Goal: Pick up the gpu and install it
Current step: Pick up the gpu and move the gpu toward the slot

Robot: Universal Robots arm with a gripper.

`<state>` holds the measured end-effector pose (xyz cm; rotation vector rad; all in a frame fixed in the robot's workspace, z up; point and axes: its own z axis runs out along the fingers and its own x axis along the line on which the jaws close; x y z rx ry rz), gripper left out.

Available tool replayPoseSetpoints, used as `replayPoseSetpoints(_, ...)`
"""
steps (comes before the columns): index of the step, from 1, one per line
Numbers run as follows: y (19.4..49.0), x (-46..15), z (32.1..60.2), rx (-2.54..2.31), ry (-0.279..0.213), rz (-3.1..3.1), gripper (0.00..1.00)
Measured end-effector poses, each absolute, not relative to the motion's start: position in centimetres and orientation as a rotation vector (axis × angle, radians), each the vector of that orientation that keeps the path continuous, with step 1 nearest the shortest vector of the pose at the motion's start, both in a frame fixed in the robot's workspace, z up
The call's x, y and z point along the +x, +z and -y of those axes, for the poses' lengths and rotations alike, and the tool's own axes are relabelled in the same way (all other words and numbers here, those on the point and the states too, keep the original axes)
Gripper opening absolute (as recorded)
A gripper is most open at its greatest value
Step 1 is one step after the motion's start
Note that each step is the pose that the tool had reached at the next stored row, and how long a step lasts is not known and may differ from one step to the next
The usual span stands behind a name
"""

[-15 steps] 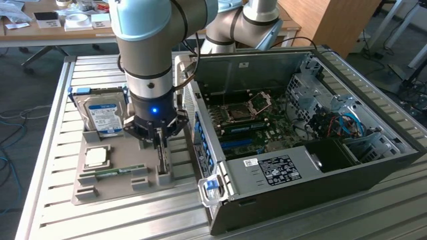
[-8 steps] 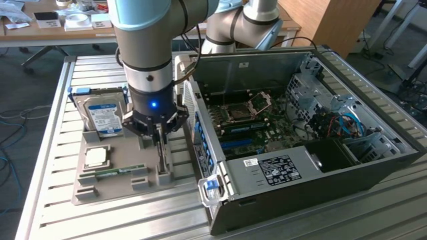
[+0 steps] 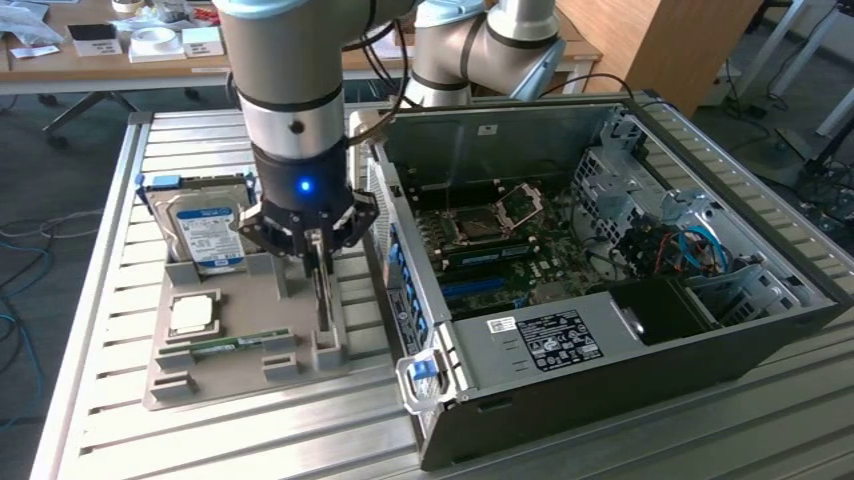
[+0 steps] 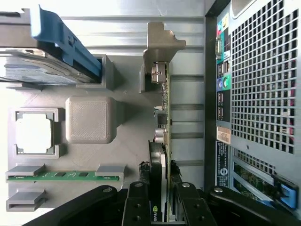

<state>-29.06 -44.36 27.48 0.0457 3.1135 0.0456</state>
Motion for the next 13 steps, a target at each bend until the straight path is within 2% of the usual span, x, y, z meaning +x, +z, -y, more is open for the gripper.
replayPoseSetpoints(13, 32.5, -29.1, 44.4, 0.046, 0.046, -3.108, 0.27)
